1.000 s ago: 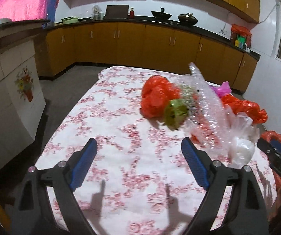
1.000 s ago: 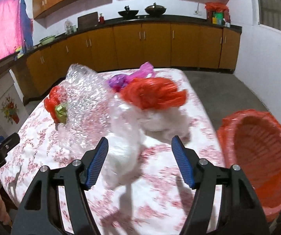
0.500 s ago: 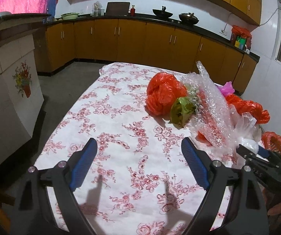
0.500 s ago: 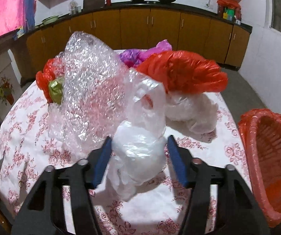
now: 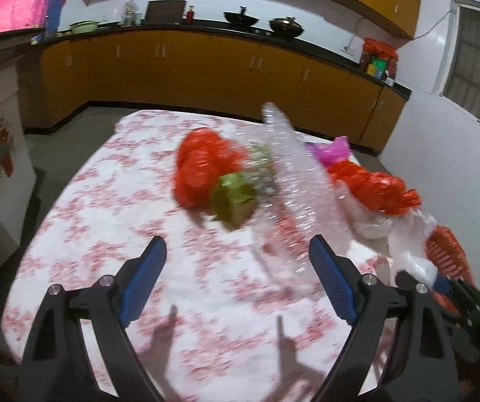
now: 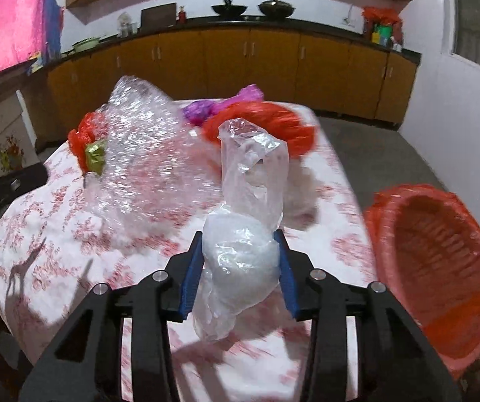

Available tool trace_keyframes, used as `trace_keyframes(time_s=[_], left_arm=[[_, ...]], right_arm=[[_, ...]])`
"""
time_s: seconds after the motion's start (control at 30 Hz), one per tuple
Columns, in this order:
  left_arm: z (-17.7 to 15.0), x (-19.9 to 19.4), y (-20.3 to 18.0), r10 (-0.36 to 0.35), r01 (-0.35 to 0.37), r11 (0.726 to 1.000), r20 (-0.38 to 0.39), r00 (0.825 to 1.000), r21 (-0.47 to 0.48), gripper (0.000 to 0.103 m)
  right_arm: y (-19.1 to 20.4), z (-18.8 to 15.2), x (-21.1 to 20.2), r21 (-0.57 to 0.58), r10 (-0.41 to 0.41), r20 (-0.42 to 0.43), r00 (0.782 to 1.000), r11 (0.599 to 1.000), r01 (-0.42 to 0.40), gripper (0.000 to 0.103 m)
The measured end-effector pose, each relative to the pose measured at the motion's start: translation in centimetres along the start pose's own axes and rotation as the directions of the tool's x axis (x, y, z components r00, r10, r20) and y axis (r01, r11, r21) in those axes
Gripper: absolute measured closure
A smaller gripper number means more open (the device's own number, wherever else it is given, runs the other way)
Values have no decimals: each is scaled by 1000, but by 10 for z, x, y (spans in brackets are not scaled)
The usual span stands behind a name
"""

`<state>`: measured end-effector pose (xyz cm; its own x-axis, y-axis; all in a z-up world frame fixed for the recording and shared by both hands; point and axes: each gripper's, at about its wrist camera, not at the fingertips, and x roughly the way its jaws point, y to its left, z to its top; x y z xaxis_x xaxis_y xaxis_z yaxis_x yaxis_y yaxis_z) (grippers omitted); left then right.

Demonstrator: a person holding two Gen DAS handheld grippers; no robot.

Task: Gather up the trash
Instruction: 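Grasp the bubble wrap sheet with the left tool while the right tool holds the white bag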

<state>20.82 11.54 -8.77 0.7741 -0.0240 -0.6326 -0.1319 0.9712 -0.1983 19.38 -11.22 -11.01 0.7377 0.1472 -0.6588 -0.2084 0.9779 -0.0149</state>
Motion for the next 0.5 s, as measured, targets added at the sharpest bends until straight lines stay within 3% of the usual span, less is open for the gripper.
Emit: trace_keyframes(time_s=[0.17,0.4,0.5], left_arm=[[17,32,-23,-28,28,1000,-38,999,0,36],[35,77,-35,-35,32,999,-110,993,-28,44],[36,91,-36,-53,48,998,-153,987,-41,54]], right_arm=[[-31,-4,-18,48,-39,12,999,998,38,61],[-60,-10,-23,93,-74,5,997,993,73,61],[-69,-13,-19,111,-81,-7,997,990,81,61]])
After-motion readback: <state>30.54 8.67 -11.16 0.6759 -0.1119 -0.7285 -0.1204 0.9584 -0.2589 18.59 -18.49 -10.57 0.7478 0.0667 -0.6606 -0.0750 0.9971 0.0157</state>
